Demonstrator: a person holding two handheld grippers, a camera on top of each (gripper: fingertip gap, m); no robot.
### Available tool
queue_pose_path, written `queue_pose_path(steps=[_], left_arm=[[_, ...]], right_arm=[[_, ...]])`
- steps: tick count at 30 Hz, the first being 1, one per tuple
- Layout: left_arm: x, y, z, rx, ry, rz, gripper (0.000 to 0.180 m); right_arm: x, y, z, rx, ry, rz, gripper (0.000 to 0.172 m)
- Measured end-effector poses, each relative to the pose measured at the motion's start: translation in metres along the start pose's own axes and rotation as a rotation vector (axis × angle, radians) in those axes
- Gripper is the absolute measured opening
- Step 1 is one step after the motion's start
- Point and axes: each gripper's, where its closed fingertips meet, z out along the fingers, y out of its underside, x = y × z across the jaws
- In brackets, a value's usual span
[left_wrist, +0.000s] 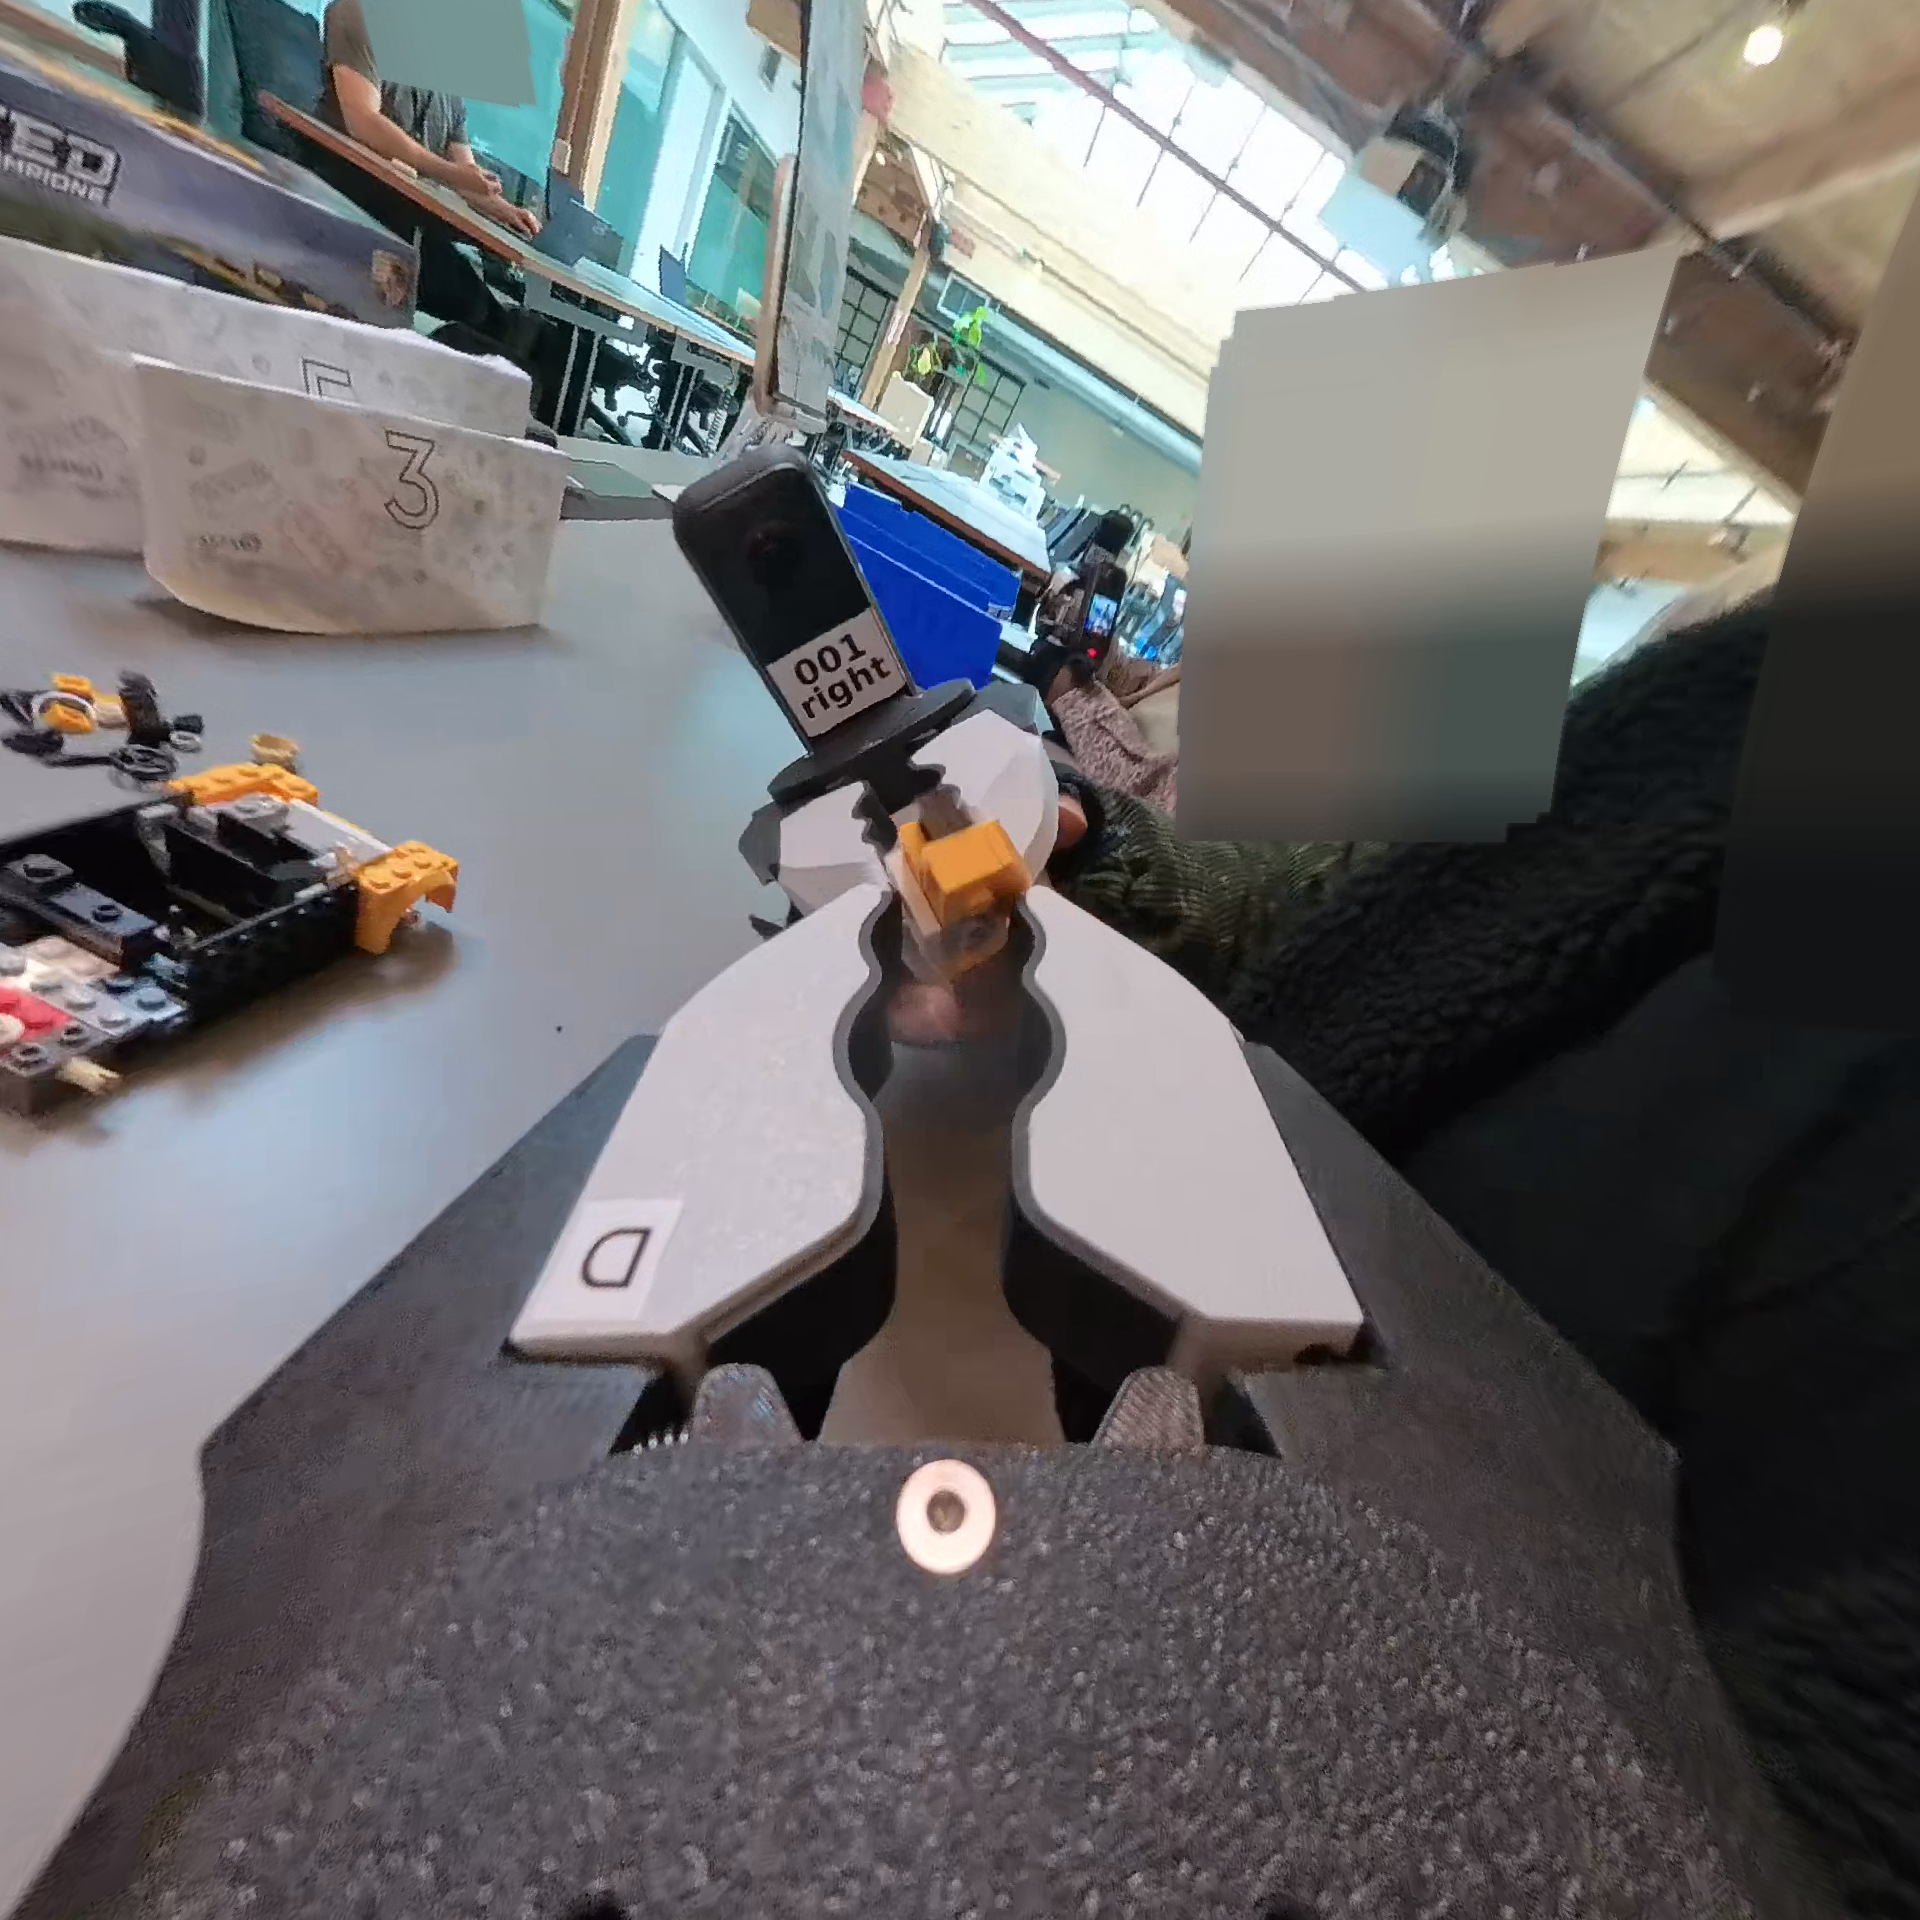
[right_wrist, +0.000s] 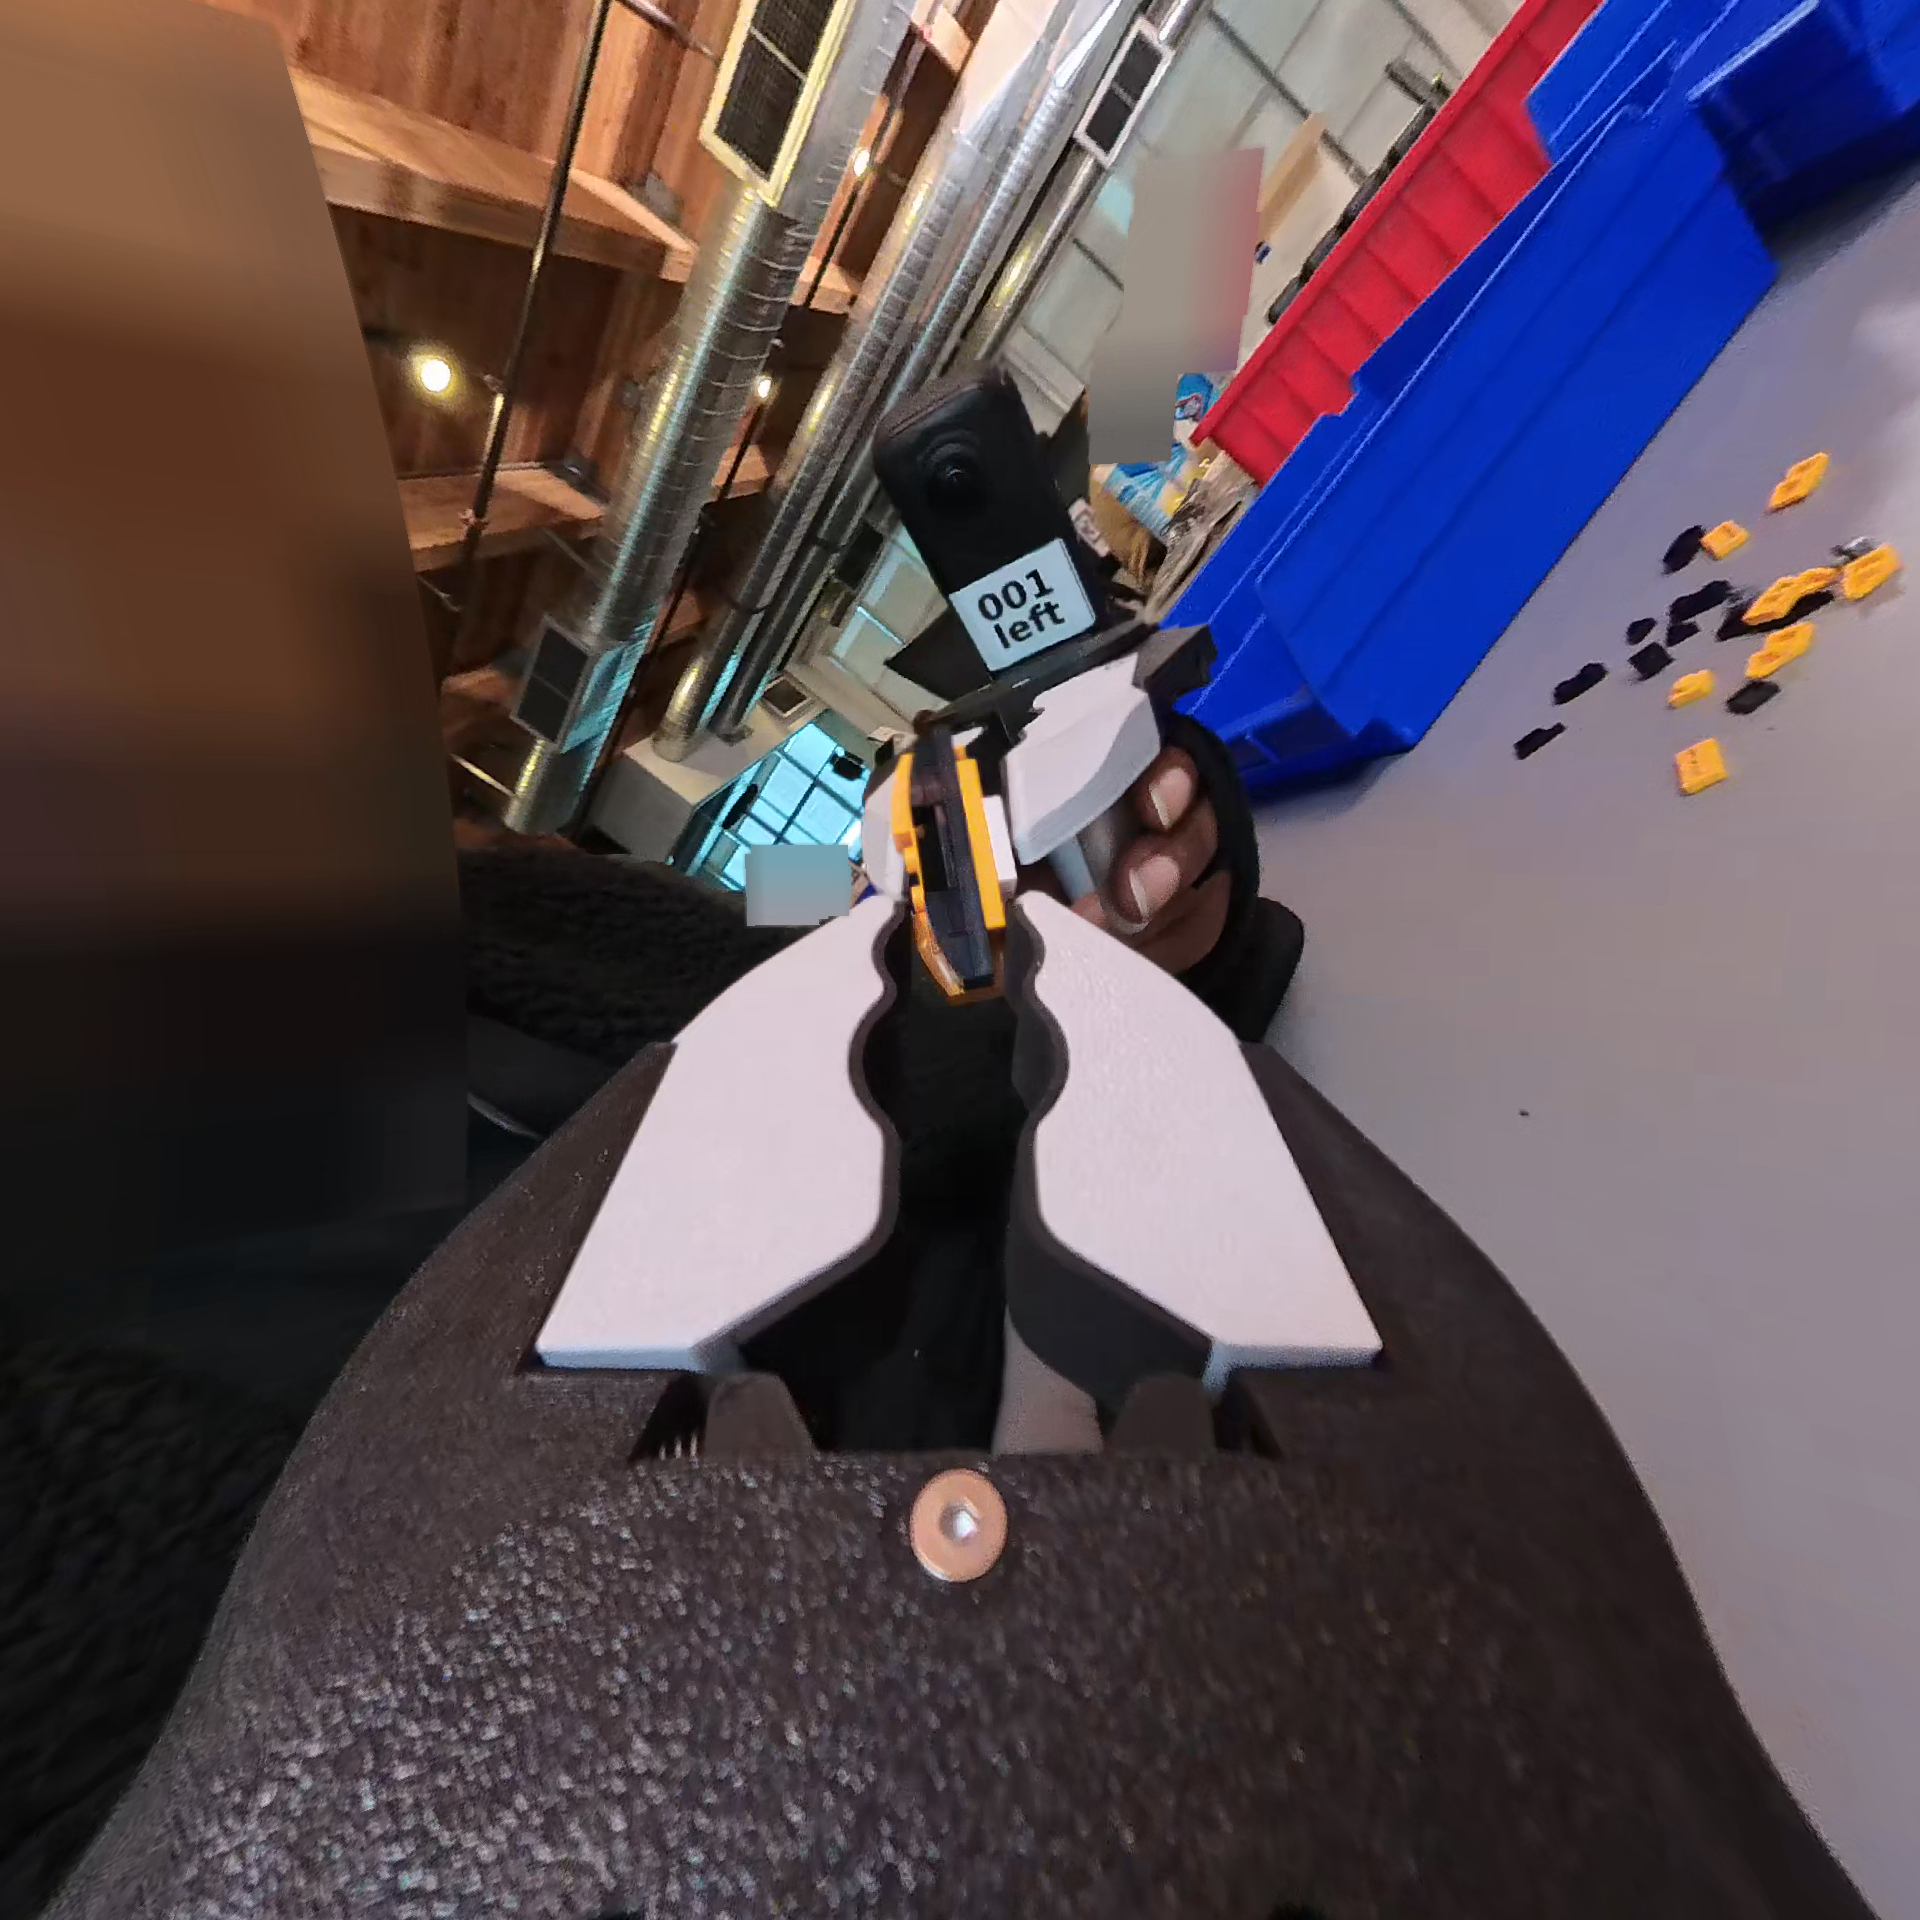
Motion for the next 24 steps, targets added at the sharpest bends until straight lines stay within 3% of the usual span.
queue_pose_path(steps=[6, 11, 14, 20, 24], left_arm=[[-0.005, -0.005, -0.001, 0.059, -0.010, -0.068, 0.018], [-0.013, -0.004, -0.003, 0.093, -0.022, -0.154, 0.018], [-0.007, -0.005, -0.002, 0.091, -0.015, -0.082, 0.025], [0.000, -0.006, -0.003, 0.080, -0.014, 0.034, 0.020], [-0.010, -0.006, -0.006, 0.079, -0.009, -0.097, 0.020]], right_arm=[[0.004, -0.005, -0.002, 0.035, 0.060, -0.043, 0.017], [0.012, -0.008, -0.002, 0.030, 0.223, -0.269, 0.016], [0.009, -0.008, 0.000, 0.025, 0.274, -0.382, 0.016], [0.002, -0.002, 0.007, -0.010, 0.291, -0.489, 0.016], [0.004, -0.004, -0.002, -0.088, 0.431, -0.818, 0.019]])
